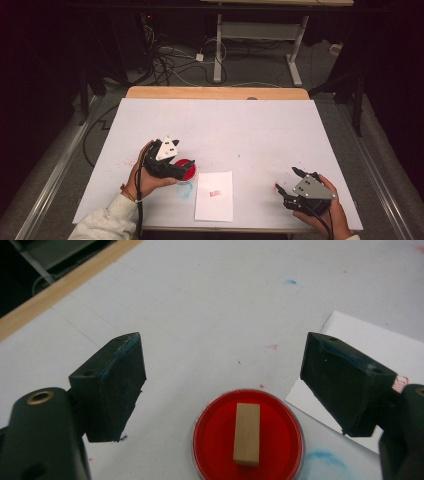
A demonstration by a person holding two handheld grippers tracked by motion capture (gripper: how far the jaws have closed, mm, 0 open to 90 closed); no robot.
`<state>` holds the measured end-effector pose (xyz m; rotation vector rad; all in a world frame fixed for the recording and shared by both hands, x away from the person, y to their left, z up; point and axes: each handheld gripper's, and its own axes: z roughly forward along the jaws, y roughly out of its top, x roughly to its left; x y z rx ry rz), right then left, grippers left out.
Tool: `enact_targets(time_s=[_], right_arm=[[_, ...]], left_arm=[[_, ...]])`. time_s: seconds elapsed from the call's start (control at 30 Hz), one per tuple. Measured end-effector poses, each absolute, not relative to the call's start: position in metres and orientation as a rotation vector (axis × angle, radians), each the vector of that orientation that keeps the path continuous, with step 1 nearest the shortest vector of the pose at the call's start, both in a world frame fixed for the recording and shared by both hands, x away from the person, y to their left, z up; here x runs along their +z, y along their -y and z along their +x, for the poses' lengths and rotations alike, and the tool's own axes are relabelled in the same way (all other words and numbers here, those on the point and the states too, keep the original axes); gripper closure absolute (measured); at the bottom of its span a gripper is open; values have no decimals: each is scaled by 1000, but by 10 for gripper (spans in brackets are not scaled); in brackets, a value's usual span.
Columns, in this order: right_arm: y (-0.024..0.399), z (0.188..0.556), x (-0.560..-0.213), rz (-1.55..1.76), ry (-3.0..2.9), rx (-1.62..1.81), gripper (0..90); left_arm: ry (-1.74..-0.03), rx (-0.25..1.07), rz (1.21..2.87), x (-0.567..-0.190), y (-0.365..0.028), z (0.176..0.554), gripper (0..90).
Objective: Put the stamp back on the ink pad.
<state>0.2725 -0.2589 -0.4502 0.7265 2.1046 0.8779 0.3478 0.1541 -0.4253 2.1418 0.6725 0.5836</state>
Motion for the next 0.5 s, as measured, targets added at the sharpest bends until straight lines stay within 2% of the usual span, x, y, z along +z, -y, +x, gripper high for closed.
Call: enact_targets(time_s=[0.5], right_arm=[[259,272,-448,727,-2098,889,294]], left_arm=[[-572,719,2045,-424,-148,332,164]])
